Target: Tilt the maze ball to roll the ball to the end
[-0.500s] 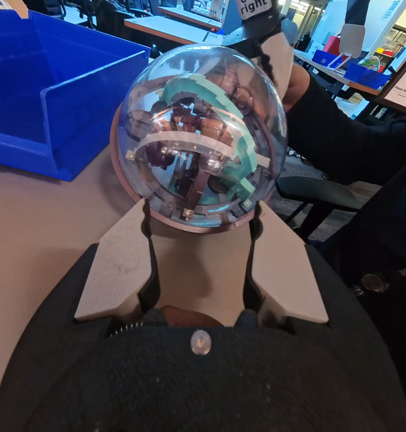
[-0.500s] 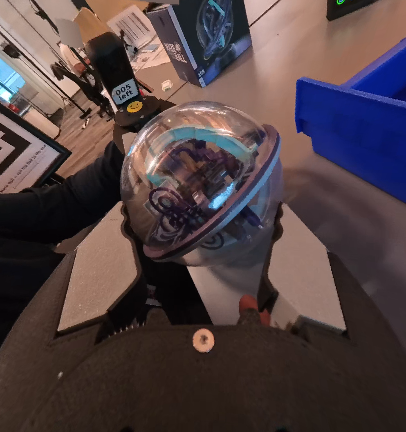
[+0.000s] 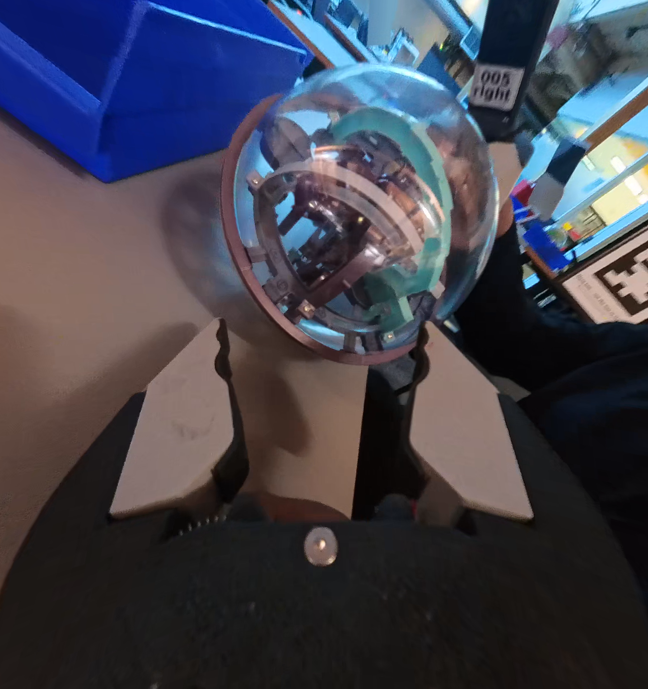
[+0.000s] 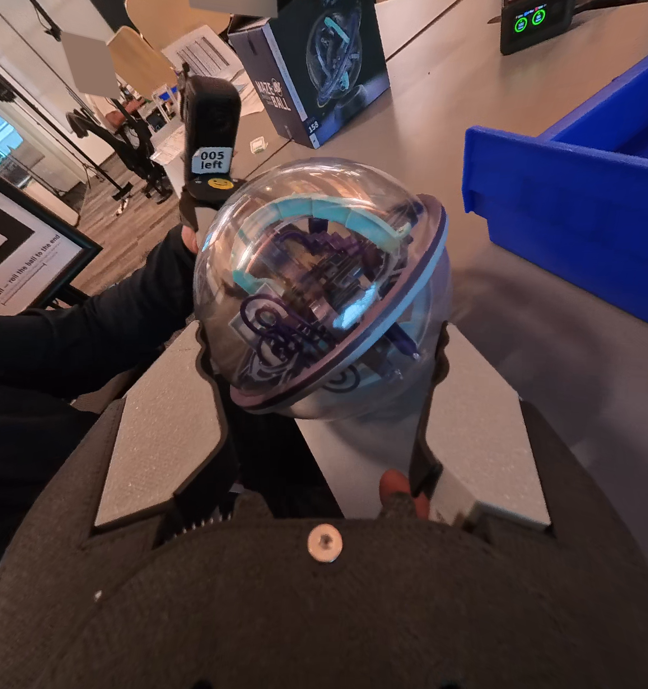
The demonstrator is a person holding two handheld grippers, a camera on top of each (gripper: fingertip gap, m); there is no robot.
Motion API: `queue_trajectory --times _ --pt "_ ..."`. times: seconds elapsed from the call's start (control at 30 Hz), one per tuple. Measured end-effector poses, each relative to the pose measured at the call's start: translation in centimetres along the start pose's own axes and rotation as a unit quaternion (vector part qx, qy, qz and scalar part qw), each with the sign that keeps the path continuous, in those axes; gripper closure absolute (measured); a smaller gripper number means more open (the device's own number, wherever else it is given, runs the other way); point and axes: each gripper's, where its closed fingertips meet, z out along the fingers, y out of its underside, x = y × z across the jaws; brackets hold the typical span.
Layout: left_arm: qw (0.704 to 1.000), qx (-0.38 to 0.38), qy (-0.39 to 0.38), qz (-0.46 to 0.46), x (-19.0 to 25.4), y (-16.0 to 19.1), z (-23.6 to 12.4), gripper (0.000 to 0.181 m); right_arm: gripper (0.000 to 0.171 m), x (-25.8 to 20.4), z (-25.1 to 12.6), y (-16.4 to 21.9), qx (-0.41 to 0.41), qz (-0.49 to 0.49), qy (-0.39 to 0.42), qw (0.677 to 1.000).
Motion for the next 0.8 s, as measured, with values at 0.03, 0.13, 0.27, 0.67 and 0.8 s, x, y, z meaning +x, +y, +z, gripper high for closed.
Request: queue_trajectory --times 0.03,0.13,0.27,0.67,0.8 --pt "1.0 0.005 0.005 -0.008 0.1 -0.2 0.0 0.083 0.054 0.1 -0.1 0.1 0.001 0.004 -0.001 1.0" --pt "0.999 -0.01 0.024 -0.024 0.6 0.3 0.7 0.079 0.054 0.2 -0.4 0.3 0.002 0.009 -0.003 1.0" --pt "0.998 -0.028 0.048 -0.011 1.7 0.6 2.0 0.08 0.052 0.1 -0.4 0.5 -0.003 0.006 -0.001 1.0" --pt "0.997 -0.034 0.056 0.043 2.0 0.5 2.2 0.087 0.061 0.9 -1.8 -1.3 0.016 0.025 -0.043 0.999" --pt "0.997 -0.037 0.046 0.048 1.6 0.4 2.3 0.089 0.056 2.1 -1.0 -1.4 -0.01 0.069 -0.09 0.993"
